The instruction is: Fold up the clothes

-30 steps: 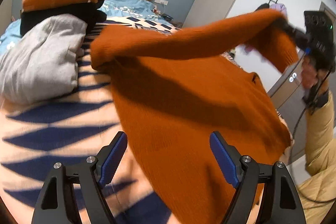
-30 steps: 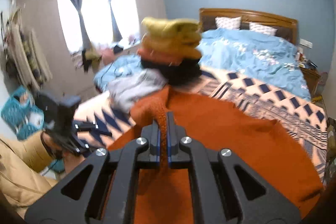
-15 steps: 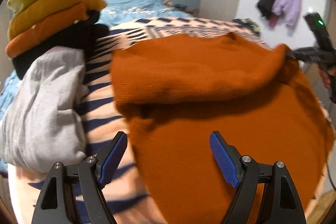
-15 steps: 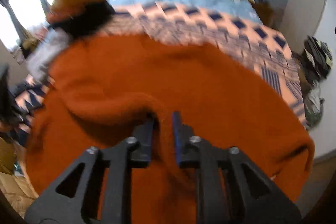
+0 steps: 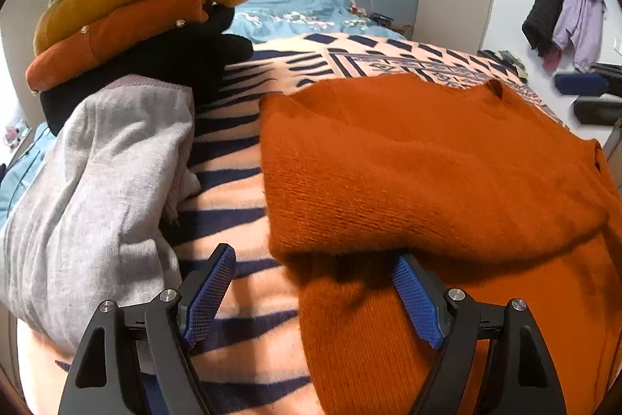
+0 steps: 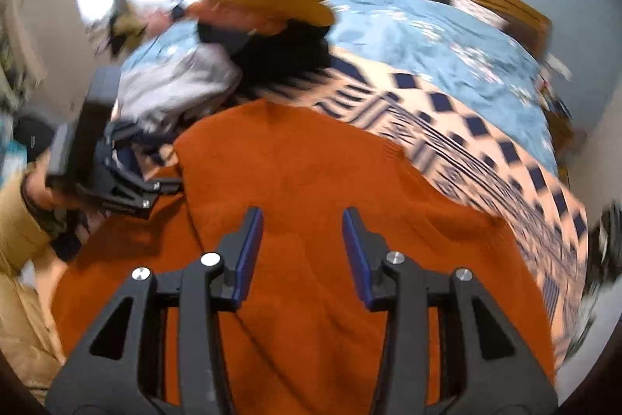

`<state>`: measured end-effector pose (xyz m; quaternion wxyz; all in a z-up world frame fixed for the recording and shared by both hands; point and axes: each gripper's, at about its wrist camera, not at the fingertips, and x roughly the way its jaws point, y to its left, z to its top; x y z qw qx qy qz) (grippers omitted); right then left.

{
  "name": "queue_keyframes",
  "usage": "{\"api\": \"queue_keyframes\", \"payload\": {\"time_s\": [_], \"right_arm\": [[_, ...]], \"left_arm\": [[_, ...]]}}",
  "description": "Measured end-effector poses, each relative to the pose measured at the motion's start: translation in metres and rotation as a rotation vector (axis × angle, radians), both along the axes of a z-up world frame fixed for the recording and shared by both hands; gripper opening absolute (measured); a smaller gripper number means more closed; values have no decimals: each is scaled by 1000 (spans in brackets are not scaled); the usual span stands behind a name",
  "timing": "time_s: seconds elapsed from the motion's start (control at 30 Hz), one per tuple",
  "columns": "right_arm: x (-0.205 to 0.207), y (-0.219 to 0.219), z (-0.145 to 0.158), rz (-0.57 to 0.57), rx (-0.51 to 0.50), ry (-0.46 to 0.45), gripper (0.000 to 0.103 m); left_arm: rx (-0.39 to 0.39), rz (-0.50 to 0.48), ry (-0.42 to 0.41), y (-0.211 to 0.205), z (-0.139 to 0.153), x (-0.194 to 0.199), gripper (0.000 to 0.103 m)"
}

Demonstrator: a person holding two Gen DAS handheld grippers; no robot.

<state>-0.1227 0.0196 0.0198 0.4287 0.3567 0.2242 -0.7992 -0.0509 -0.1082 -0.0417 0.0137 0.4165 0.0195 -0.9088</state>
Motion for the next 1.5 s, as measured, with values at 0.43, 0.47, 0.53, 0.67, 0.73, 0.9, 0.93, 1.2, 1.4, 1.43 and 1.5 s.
{"api": "queue_keyframes", "payload": {"time_s": [0.43, 0.47, 0.53, 0.67, 0.73, 0.9, 0.93, 1.2, 1.4, 1.43, 1.5], "right_arm": [[-34, -76, -80, 160, 124, -245, 17], [-31, -77, -78, 165, 136, -229, 8], [-29, -78, -69, 161, 140, -182, 8], [-47, -70, -33, 62, 68, -68, 7], [-69, -65, -19, -29, 45, -27, 7], [-101, -79, -41, -99, 107, -42, 8], [-104, -84, -53, -112, 137, -44, 9], [-63, -56, -31, -78, 49, 55, 35], [25, -66, -44, 177, 149, 156, 39], [32, -72, -54, 190, 193, 193, 39], [37, -83, -72, 191, 260, 234, 39]], "left_arm": [[70, 0, 37, -10, -3, 5, 83], [74, 0, 39, -11, -3, 4, 83], [83, -5, 41, -11, -3, 4, 83], [96, -5, 49, -12, -2, 5, 83], [87, -6, 44, -11, -3, 5, 83], [78, -1, 41, -10, -4, 4, 83], [82, 0, 42, -10, -4, 4, 83], [92, 42, 56, -20, -3, 6, 83], [86, 69, 61, -21, -2, 6, 83], [88, 71, 63, -22, -2, 7, 83], [93, 77, 69, -24, -2, 8, 82]]}}
